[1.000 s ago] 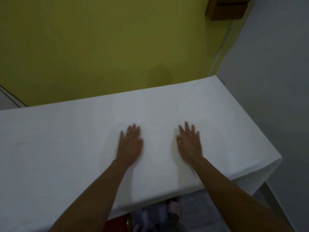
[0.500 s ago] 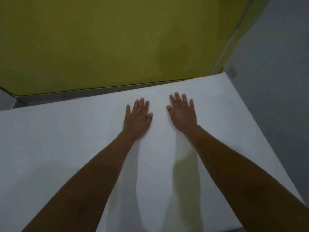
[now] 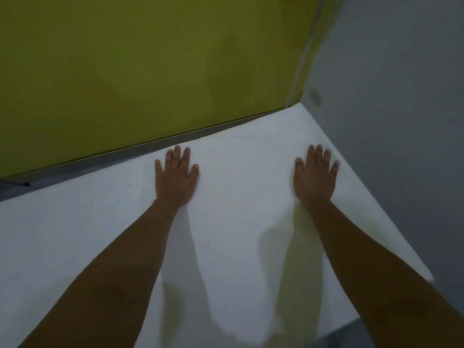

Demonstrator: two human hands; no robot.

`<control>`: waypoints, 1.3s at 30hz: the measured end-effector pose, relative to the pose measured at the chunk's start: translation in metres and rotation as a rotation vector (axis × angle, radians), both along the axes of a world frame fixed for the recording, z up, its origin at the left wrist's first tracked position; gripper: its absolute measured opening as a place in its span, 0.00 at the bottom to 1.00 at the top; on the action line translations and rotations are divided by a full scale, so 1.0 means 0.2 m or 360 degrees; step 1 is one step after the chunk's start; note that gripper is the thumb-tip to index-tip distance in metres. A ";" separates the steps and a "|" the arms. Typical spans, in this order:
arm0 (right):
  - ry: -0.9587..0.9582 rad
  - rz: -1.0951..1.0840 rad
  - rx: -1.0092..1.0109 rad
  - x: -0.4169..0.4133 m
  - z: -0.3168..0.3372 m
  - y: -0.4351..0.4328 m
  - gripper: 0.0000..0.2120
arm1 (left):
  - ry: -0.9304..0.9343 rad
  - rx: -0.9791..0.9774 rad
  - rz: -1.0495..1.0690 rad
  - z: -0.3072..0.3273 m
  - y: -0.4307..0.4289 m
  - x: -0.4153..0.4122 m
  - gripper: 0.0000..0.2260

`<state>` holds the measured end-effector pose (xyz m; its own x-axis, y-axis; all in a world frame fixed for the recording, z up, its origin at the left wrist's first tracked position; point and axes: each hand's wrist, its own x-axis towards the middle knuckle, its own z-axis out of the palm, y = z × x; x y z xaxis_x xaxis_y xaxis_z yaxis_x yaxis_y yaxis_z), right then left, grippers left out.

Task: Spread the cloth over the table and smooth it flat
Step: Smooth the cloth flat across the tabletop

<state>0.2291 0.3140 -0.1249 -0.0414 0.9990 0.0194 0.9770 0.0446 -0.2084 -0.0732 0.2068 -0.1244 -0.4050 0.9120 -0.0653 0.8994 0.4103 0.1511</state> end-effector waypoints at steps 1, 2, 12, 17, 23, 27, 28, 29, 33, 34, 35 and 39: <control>-0.0006 -0.0027 0.0007 0.06 0.00 -0.08 0.26 | 0.0018 -0.0015 -0.0018 0.00 0.00 0.00 0.25; -0.0010 -0.0057 0.0009 0.12 -0.01 -0.17 0.27 | 0.0038 -0.0035 -0.0034 0.01 0.00 0.00 0.25; -0.0071 -0.0497 -0.0085 0.64 -0.01 -0.91 0.29 | -0.0067 0.0116 -0.0745 0.05 -0.28 0.74 0.27; 0.0020 -0.0615 -0.0104 0.78 0.00 -1.11 0.31 | -0.0184 -0.0040 -0.0930 0.04 -0.60 1.12 0.33; 0.0078 -0.0813 -0.0163 0.80 0.05 -1.23 0.26 | -0.0109 -0.0062 -0.0854 0.04 -0.76 1.10 0.34; 0.0040 -0.0192 -0.0090 0.59 0.09 -1.20 0.25 | -0.0141 -0.0079 -0.0706 0.06 -0.85 1.08 0.35; 0.0035 0.0014 -0.0089 0.51 0.09 -1.19 0.25 | -0.0151 -0.0070 -0.0673 0.06 -0.88 1.08 0.35; 0.0039 0.0184 -0.0096 0.43 0.09 -1.19 0.25 | -0.0154 -0.0058 -0.0640 0.06 -0.92 1.08 0.34; -0.0057 0.0646 -0.0169 0.24 0.05 -1.20 0.27 | -0.0111 -0.0054 -0.0423 0.03 -1.11 1.05 0.30; -0.0098 0.0696 -0.0182 0.24 0.04 -1.21 0.29 | -0.0090 -0.0035 -0.0369 0.02 -1.15 1.04 0.28; -0.0111 0.0698 -0.0183 0.26 0.03 -1.21 0.31 | -0.0077 -0.0004 -0.0319 0.01 -1.19 1.02 0.27; -0.0106 0.0405 -0.0157 0.52 0.00 -1.17 0.29 | -0.0086 0.0059 -0.0129 0.00 -1.31 0.95 0.26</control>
<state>0.3328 0.0796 -0.1257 -0.2893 0.9531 -0.0889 0.9486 0.2731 -0.1598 0.1177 -0.0556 -0.1242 -0.3267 0.9438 -0.0504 0.9195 0.3298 0.2140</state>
